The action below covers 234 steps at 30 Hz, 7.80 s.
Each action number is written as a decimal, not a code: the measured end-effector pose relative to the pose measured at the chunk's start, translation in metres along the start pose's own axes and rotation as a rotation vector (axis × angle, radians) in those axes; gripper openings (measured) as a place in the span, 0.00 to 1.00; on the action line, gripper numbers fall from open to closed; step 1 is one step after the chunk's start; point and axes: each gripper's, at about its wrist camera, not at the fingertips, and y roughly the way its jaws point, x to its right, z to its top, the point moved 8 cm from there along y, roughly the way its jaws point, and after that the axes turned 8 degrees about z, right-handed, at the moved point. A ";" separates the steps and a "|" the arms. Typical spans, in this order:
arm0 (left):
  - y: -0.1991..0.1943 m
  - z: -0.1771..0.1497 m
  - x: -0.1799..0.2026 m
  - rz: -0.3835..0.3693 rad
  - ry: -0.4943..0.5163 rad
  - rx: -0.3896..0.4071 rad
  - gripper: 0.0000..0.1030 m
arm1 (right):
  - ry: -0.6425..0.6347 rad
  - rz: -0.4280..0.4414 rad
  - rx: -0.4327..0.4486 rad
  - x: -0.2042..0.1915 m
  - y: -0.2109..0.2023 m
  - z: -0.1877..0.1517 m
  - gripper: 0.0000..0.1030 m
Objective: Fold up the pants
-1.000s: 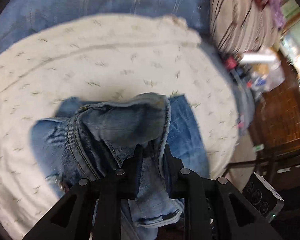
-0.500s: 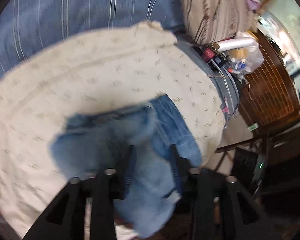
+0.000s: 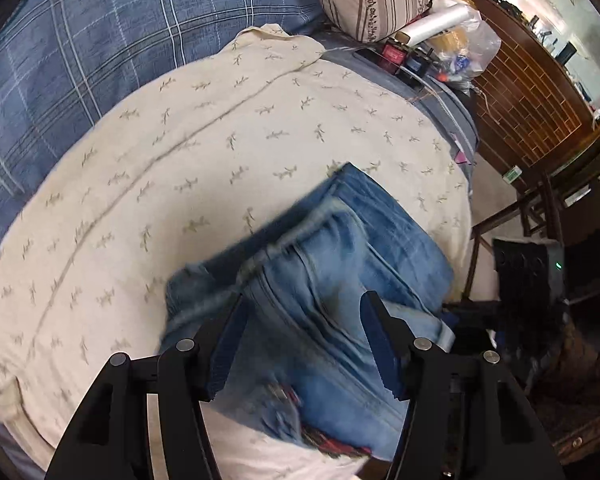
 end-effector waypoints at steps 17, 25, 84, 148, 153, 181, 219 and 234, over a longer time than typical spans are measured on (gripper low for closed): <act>-0.010 0.001 0.020 0.017 -0.064 0.151 0.35 | -0.130 -0.048 0.087 -0.039 -0.019 0.008 0.34; 0.048 0.051 0.067 0.051 -0.077 0.113 0.35 | -0.031 -0.061 0.254 0.005 -0.081 0.025 0.34; 0.079 -0.053 0.025 0.195 -0.708 0.078 0.39 | -0.280 -0.437 0.011 0.041 -0.021 0.131 0.27; 0.007 -0.094 -0.096 -0.063 -0.891 0.298 0.40 | -0.443 -0.248 -0.169 -0.067 0.065 0.113 0.37; 0.015 -0.099 -0.147 0.061 -0.938 0.276 0.41 | -0.463 -0.272 -0.192 -0.059 0.134 0.129 0.37; -0.014 -0.182 -0.053 0.553 -0.739 0.318 0.65 | -0.605 -0.798 -0.154 -0.048 0.058 0.070 1.00; -0.055 -0.191 0.031 0.537 -0.543 0.438 0.64 | -0.680 -0.892 -0.106 -0.058 0.026 0.025 1.00; -0.059 -0.189 0.032 0.532 -0.547 0.455 0.65 | -0.647 -0.900 -0.116 -0.048 0.023 0.027 1.00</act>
